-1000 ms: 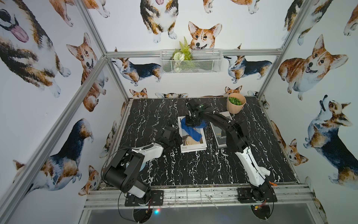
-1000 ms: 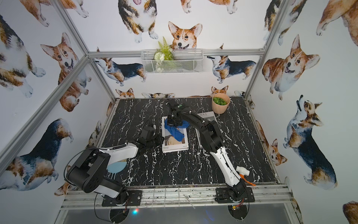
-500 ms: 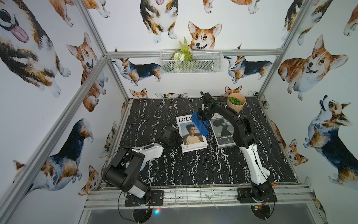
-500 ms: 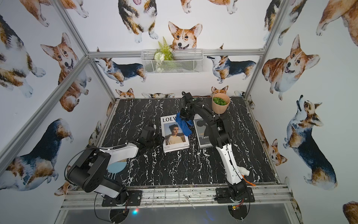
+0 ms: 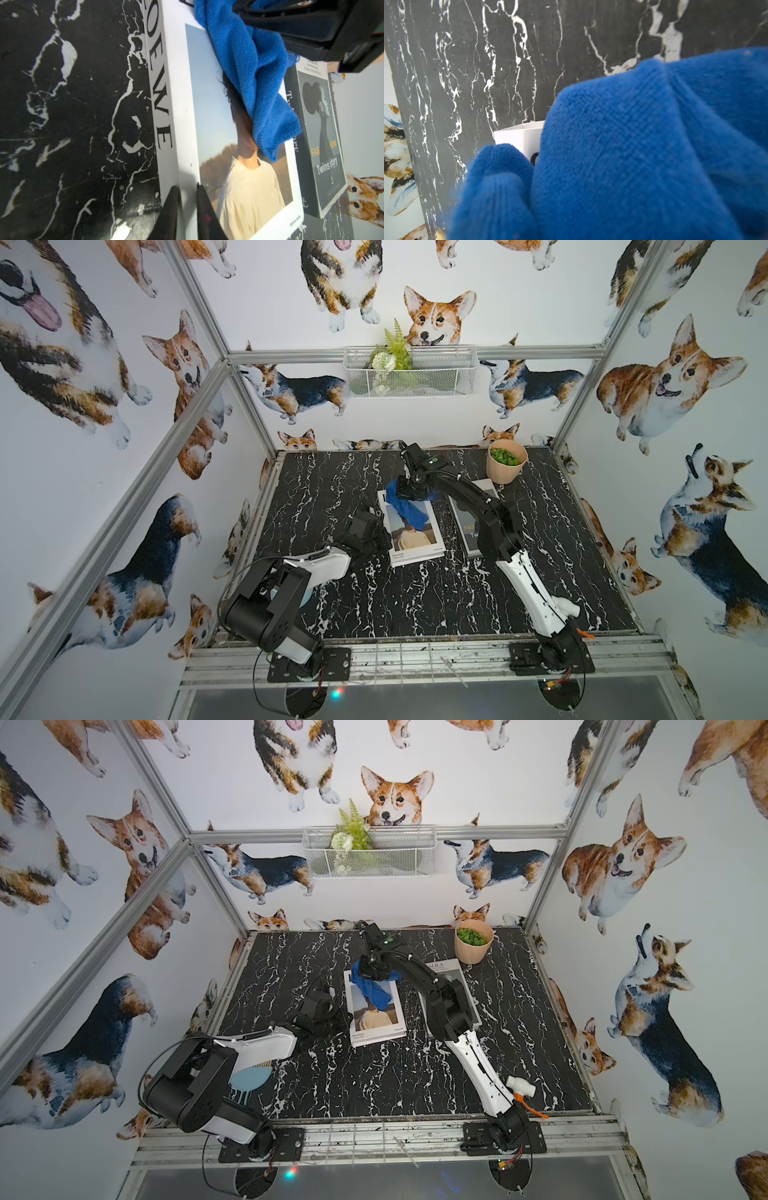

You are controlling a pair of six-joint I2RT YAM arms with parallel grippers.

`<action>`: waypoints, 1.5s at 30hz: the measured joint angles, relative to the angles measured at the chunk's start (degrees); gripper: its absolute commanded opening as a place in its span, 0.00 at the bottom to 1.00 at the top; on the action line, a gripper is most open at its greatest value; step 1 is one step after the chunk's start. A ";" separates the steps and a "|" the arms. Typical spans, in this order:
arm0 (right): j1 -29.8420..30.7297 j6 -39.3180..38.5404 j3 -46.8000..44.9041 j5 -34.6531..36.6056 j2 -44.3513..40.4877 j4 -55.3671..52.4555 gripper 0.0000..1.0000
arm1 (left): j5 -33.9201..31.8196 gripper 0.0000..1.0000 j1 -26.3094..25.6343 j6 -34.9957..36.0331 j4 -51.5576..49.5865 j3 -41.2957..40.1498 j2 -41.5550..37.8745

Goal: Wipe the cover of the book
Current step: Wipe the dirt from the cover of the book.

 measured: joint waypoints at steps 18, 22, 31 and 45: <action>0.00 -2.80 -50.62 4.28 -32.28 5.22 0.00 | 0.98 0.18 -0.04 -1.05 1.64 1.01 1.75; 6.36 -0.66 -49.46 3.58 -30.14 8.44 0.00 | 0.92 0.18 -0.09 -1.22 1.66 1.01 1.79; 7.56 -0.17 -49.27 -0.31 -29.22 13.27 0.00 | 0.74 0.18 -0.11 -1.20 1.25 1.01 1.14; 0.20 0.11 -57.37 3.26 -35.15 11.65 0.00 | 0.81 0.18 -0.11 -0.96 1.38 0.26 0.33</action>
